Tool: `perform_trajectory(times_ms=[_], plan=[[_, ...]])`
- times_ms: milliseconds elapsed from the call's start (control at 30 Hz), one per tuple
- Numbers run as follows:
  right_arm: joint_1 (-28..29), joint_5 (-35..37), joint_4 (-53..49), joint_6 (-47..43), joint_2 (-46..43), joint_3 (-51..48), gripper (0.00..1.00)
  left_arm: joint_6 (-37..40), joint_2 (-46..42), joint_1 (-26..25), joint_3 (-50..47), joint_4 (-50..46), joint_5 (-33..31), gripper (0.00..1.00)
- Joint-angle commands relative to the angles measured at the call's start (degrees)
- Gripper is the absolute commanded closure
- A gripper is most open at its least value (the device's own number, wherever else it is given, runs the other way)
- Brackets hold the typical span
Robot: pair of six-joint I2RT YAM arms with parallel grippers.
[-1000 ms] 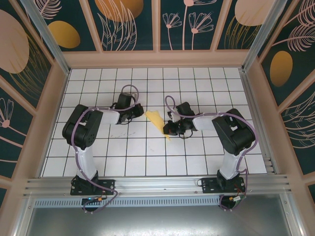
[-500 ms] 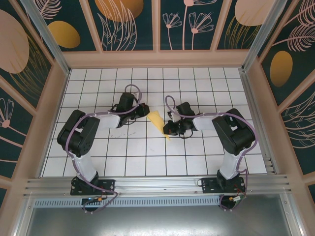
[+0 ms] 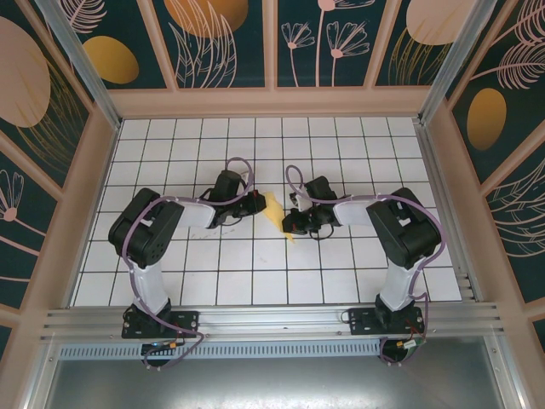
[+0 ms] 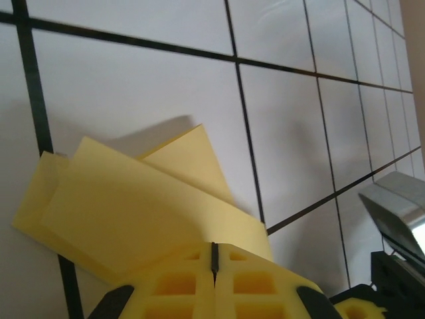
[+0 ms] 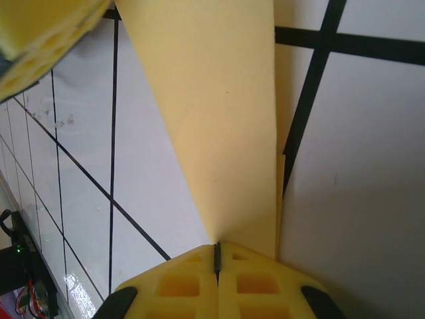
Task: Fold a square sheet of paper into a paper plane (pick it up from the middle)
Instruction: Fold the wing for the fifth time at the center of the table.
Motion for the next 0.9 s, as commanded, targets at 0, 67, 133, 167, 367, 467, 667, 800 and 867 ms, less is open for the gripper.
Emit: perform_trajectory(times_ms=[0, 67, 133, 167, 367, 467, 667, 800, 867], plan=[[0.30, -1.26, -1.85, -0.44, 0.14, 2.40, 1.00, 0.49, 1.95, -0.10, 0.21, -0.37, 0.20, 0.99], [0.41, -1.30, -1.90, -0.47, 0.43, 3.51, 1.00, 0.67, 2.16, -0.12, 0.22, -1.20, -0.58, 1.00], [0.59, -1.26, -1.93, -0.47, 0.91, 4.86, 1.00, 1.03, 2.42, -0.11, 0.31, -2.34, -1.50, 1.00], [0.70, -1.15, -1.96, -0.48, 1.25, 5.51, 1.00, 1.11, 2.50, -0.15, 0.38, -2.77, -1.95, 1.00], [1.50, 0.87, -3.58, -0.50, 6.00, 11.08, 1.00, 1.24, 2.96, -0.17, 0.18, -4.22, -3.54, 1.00], [2.06, 1.06, -4.01, -0.90, 8.27, 13.25, 1.00, 0.88, 3.22, -0.14, 0.21, -4.62, -4.02, 1.00], [2.39, 2.11, -5.55, -1.95, 10.48, 13.68, 1.00, 0.09, 3.86, -0.18, 0.94, -8.43, -7.28, 1.00], [2.42, 2.22, -5.76, -2.80, 8.34, 9.96, 1.00, -0.72, 4.35, -0.12, 1.22, -11.53, -10.30, 1.00], [2.42, 1.78, -5.99, -3.49, 6.65, 7.70, 1.00, -1.17, 4.61, -0.10, 1.16, -12.89, -11.75, 1.00]])
